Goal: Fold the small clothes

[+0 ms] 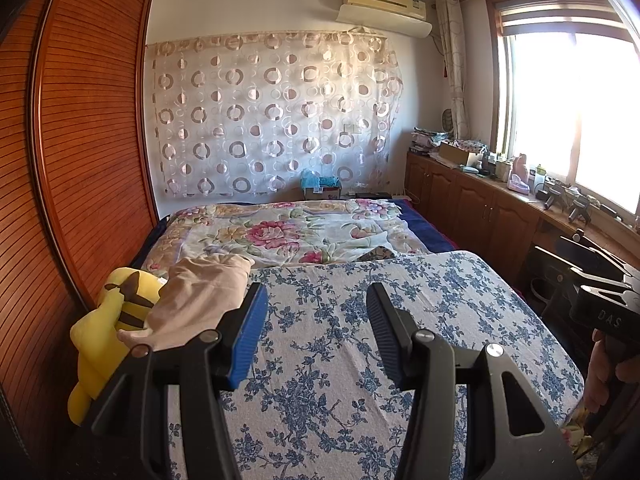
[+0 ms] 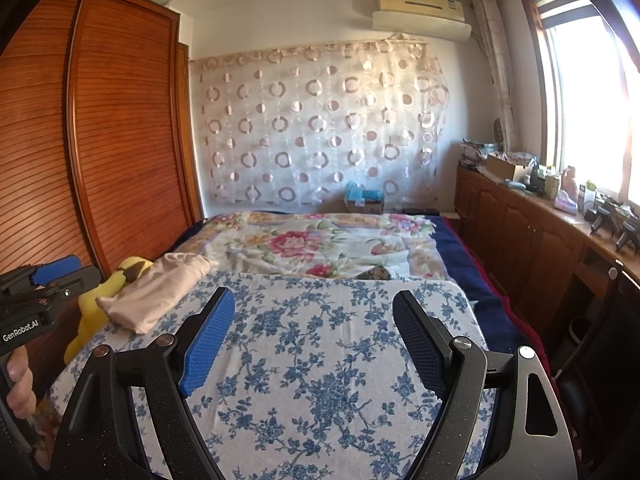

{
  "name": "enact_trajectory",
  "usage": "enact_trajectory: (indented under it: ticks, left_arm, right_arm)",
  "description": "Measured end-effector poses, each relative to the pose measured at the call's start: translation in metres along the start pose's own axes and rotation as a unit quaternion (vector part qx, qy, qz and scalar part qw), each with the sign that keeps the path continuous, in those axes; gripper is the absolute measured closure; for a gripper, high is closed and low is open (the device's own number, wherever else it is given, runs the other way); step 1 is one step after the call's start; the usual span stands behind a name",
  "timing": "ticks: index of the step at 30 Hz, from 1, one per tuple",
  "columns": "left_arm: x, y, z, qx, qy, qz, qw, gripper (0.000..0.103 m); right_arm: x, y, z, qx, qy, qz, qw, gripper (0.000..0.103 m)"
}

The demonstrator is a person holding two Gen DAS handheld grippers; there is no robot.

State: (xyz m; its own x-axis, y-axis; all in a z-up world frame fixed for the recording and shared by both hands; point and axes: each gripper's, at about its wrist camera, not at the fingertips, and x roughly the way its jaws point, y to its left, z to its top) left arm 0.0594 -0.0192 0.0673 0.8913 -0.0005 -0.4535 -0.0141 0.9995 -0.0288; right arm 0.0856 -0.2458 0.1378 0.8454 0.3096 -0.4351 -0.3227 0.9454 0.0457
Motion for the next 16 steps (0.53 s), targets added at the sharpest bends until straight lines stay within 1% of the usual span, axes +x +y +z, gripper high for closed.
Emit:
enact_trajectory:
  ticks: [16]
  left_arm:
    - [-0.0023, 0.0007, 0.0026, 0.000, -0.001, -0.001, 1.0000, 0.052]
  right_arm:
    - [-0.0005, 0.0019, -0.0003, 0.000, -0.001, -0.001, 1.000, 0.020]
